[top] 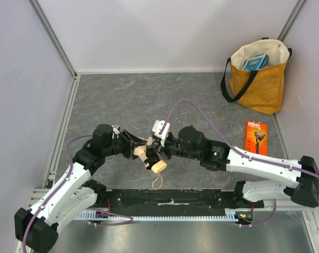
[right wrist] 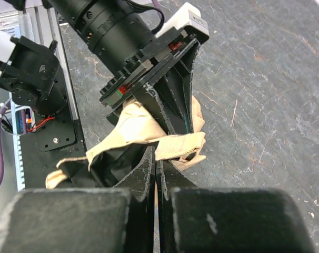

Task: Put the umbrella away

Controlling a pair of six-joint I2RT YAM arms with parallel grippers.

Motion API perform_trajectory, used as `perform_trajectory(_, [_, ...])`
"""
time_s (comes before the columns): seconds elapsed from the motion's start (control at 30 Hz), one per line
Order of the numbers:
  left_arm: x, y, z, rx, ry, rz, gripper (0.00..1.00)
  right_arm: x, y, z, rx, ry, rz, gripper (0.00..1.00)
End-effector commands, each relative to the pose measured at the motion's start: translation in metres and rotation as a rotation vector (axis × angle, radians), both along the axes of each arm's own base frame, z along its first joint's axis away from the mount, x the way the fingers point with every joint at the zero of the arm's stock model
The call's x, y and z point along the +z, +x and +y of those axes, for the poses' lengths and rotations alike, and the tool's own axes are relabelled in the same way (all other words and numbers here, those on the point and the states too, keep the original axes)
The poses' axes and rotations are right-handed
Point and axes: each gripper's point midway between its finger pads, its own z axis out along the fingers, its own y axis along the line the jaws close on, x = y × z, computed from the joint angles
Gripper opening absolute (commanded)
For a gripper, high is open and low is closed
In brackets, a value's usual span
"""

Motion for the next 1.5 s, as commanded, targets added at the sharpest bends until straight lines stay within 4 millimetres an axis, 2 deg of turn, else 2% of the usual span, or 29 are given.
perform_trajectory(0.0, [-0.074, 0.012, 0.048, 0.176, 0.331, 0.09, 0.02, 0.17, -0.049, -0.009, 0.182, 0.482, -0.241, 0.0])
perform_trajectory(0.27, [-0.056, 0.025, 0.08, 0.23, 0.55, -0.013, 0.02, 0.156, -0.047, 0.007, 0.228, 0.372, -0.277, 0.0])
perform_trajectory(0.43, [-0.048, 0.032, 0.1, 0.263, 0.679, -0.046, 0.02, 0.145, -0.045, 0.026, 0.258, 0.29, -0.323, 0.0])
perform_trajectory(0.63, [-0.046, 0.04, 0.107, 0.274, 0.746, -0.058, 0.02, 0.143, -0.046, 0.05, 0.251, 0.218, -0.402, 0.0])
perform_trajectory(0.83, [-0.038, 0.045, 0.101, 0.265, 0.725, -0.077, 0.02, 0.131, -0.056, 0.066, 0.241, 0.171, -0.427, 0.0])
perform_trajectory(1.0, [-0.045, 0.05, 0.1, 0.25, 0.771, -0.099, 0.02, 0.127, -0.052, 0.066, 0.15, 0.184, -0.435, 0.0])
perform_trajectory(1.03, [-0.05, 0.052, 0.1, 0.244, 0.797, -0.104, 0.02, 0.117, -0.051, 0.066, 0.135, 0.159, -0.447, 0.0])
perform_trajectory(1.13, [-0.059, 0.063, 0.102, 0.24, 0.87, -0.154, 0.02, 0.087, -0.03, 0.062, 0.024, 0.088, -0.466, 0.0])
perform_trajectory(1.2, [-0.063, 0.072, 0.098, 0.232, 0.908, -0.217, 0.02, 0.075, -0.014, 0.058, -0.05, 0.117, -0.42, 0.0])
perform_trajectory(1.3, [-0.053, 0.086, 0.085, 0.195, 0.933, -0.405, 0.02, 0.079, 0.016, 0.036, -0.162, 0.263, -0.301, 0.0])
perform_trajectory(1.37, [-0.051, 0.089, 0.09, 0.21, 0.975, -0.456, 0.02, 0.086, 0.014, 0.026, -0.168, 0.31, -0.306, 0.0])
perform_trajectory(1.47, [-0.051, 0.093, 0.087, 0.17, 1.011, -0.457, 0.02, 0.085, 0.003, 0.035, -0.091, 0.278, -0.323, 0.0])
